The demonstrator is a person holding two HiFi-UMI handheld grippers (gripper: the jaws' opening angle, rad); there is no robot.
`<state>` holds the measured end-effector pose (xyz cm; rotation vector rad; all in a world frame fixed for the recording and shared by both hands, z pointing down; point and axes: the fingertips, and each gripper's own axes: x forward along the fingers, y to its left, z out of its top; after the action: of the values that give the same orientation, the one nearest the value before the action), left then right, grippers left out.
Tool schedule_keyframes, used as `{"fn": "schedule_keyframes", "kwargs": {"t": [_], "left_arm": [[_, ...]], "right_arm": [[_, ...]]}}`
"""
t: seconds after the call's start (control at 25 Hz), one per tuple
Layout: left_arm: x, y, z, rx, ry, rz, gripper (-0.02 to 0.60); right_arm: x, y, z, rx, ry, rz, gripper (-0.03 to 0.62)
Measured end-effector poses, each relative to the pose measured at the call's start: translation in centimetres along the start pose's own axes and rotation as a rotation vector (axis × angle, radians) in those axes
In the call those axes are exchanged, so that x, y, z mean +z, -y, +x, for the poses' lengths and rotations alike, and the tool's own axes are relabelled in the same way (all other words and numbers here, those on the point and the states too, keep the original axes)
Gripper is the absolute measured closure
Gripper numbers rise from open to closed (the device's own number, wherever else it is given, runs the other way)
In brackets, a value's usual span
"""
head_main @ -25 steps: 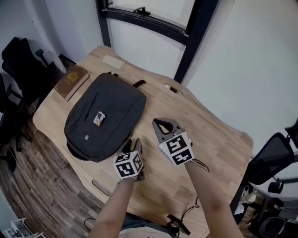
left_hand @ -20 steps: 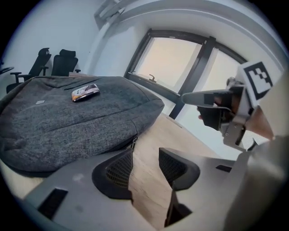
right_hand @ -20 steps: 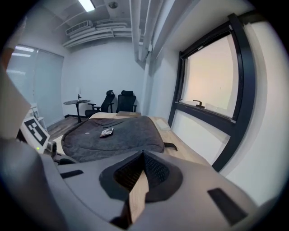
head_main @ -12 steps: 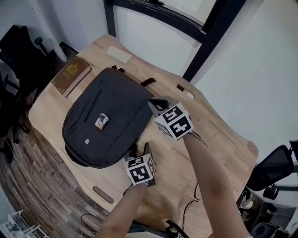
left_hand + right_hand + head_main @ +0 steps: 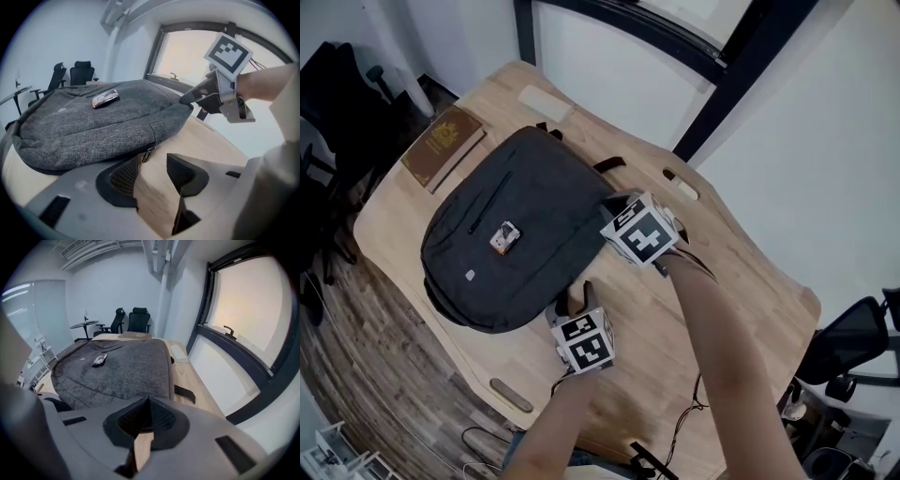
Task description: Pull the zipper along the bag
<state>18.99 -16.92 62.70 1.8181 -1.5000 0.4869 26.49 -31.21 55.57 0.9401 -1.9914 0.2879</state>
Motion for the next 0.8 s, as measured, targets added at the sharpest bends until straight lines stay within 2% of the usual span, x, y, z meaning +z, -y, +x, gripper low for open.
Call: {"fn": "schedule_keyframes", "kwargs": {"t": [0.08, 0.16, 0.24, 0.28, 0.4, 0.52, 0.6, 0.68, 0.8], "left_arm": [[0.5, 0.0, 0.2, -0.017, 0.003, 0.085, 0.396], [0.8, 0.1, 0.6, -0.028, 0.005, 0.133, 0.406], [0.9, -0.3, 0.8, -0.009, 0.012, 0.138, 0.498], [1.0, -0.5, 0.9, -0.002, 0.015, 0.133, 0.524], [1.5, -0.4, 0.8, -0.019, 0.025, 0.096, 0.527], [2.0, -0.8, 1.0, -0.018, 0.029, 0.0, 0.502], [2.3, -1.8, 1.0, 0.018, 0.034, -0.049, 0.528], [2.6, -2.3, 0.9, 0.019, 0.036, -0.066, 0.558], [2.5, -2.1, 0.6, -0.041, 0.028, -0.049, 0.563]], "right_arm": [[0.0, 0.0, 0.3, 0.008, -0.011, -0.014, 0.543], [0.1, 0.1, 0.2, 0.012, -0.008, -0.002, 0.543], [0.3, 0.1, 0.1, 0.011, 0.005, 0.017, 0.543], [0.3, 0.1, 0.1, 0.009, 0.008, 0.023, 0.543], [0.2, 0.1, 0.1, -0.001, 0.001, 0.033, 0.543], [0.2, 0.1, 0.1, -0.008, 0.005, 0.047, 0.543], [0.3, 0.0, 0.2, -0.014, 0.011, 0.055, 0.543], [0.4, 0.0, 0.2, -0.023, 0.019, 0.06, 0.543], [0.2, 0.0, 0.3, -0.05, 0.009, 0.067, 0.543]]}}
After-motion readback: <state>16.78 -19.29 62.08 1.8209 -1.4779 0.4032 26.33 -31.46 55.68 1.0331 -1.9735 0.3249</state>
